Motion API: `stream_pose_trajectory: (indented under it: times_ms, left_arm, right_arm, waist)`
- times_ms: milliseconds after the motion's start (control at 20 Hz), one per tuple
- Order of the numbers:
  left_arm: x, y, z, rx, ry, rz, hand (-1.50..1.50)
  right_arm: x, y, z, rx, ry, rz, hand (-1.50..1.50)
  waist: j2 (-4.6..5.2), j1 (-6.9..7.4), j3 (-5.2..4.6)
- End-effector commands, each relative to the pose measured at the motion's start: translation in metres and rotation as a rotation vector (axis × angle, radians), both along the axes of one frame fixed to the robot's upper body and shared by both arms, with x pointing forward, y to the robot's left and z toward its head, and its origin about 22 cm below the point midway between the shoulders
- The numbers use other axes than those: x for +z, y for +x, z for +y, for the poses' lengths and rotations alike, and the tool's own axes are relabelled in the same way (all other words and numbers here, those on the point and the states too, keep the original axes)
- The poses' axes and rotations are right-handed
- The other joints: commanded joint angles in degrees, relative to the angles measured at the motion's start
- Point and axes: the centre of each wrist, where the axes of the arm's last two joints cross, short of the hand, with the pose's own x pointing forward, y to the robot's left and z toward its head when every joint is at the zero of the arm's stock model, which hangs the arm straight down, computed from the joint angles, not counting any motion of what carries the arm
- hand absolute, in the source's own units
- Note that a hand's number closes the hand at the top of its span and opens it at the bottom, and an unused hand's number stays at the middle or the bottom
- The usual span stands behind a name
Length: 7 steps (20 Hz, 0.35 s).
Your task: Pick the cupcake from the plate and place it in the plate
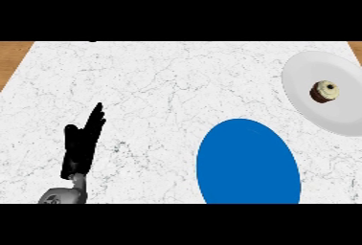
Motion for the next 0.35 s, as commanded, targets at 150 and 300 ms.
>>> stream_pose_trajectory:
  times_ms: [150, 300]
  left_arm:
    - [0.006, 0.008, 0.0, 0.006, -0.002, 0.0, 0.0]
    - [-0.016, -0.006, -0.005, 0.001, -0.004, 0.011, 0.0]
  right_arm:
    - [0.006, -0.009, -0.01, -0.041, -0.014, 0.0, -1.5]
    - [-0.004, -0.017, -0.01, -0.066, -0.044, 0.036, -1.5]
  waist:
    - [0.01, 0.07, 0.04]
    - [0.19, 0.13, 0.05]
